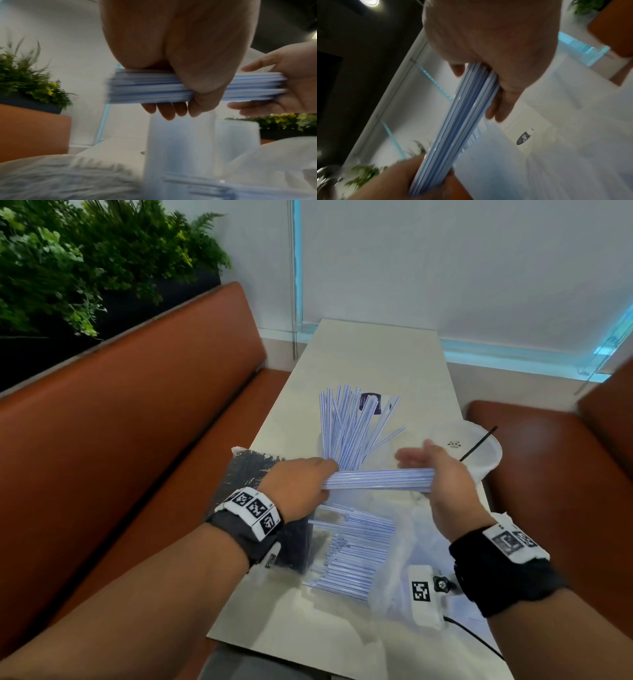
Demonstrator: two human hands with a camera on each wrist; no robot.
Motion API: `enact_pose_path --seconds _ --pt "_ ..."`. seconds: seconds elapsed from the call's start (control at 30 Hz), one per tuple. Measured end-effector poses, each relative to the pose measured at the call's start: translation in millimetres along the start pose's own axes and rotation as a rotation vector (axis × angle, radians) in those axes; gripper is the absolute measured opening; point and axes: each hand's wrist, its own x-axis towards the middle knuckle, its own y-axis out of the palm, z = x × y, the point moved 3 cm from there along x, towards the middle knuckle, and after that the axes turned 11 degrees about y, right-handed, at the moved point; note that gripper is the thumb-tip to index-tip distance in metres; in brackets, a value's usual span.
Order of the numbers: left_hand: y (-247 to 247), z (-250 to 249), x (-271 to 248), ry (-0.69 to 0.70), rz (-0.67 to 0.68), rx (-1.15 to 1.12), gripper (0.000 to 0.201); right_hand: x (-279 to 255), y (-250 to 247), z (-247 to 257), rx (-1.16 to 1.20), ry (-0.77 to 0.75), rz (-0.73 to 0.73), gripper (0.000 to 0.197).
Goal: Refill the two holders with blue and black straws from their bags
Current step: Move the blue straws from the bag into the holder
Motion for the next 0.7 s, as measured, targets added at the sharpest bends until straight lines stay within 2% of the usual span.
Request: enact_pose_path --seconds 0.07,0.1,0.13,0.23,0.3,0.37,0.43,0.5,0.57,0.63,0.7 --pt "-3 -21 11 0.056 -0.020 -0.009 0.025 -5 13 -6 -0.169 0.022 0.114 0.036" --pt "-5 -32 17 0.079 -0.027 -0.014 0.025 -7 19 -7 -0.176 0.011 0.137 0.034" --pt "-7 -40 21 0.087 -0.040 -0.013 0.026 -10 21 -6 -0.137 0.004 0.133 0.036" --pt "-29 -40 28 0.018 -0.137 -0.120 0.017 -9 11 -2 0.189 0.099 0.069 0.057" --pt "-52 -35 28 -0.071 -0.306 -0.430 0.014 -7 4 -3 0.299 0.171 0.050 0.065" --pt "-81 -38 28 -0.118 -0.600 -0.889 0.016 -7 5 -8 0.324 0.239 0.060 0.067" --pt "-103 -45 33 -0.071 -0.867 -1.282 0.017 -8 11 -11 0.370 0.325 0.078 0.068" --pt "-111 -51 42 -0.010 -1.021 -1.485 0.018 -11 17 -9 0.470 0.379 0.086 0.071" --pt "-106 -59 49 -0.024 -1.083 -1.615 0.019 -16 27 -6 0.547 0.405 0.137 0.075" --pt "-95 -67 54 -0.068 -1.058 -1.660 0.017 -21 35 -5 0.547 0.426 0.234 0.079" --pt "-90 -69 56 -0.089 -1.038 -1.663 0.017 -23 37 -8 0.557 0.435 0.254 0.076"
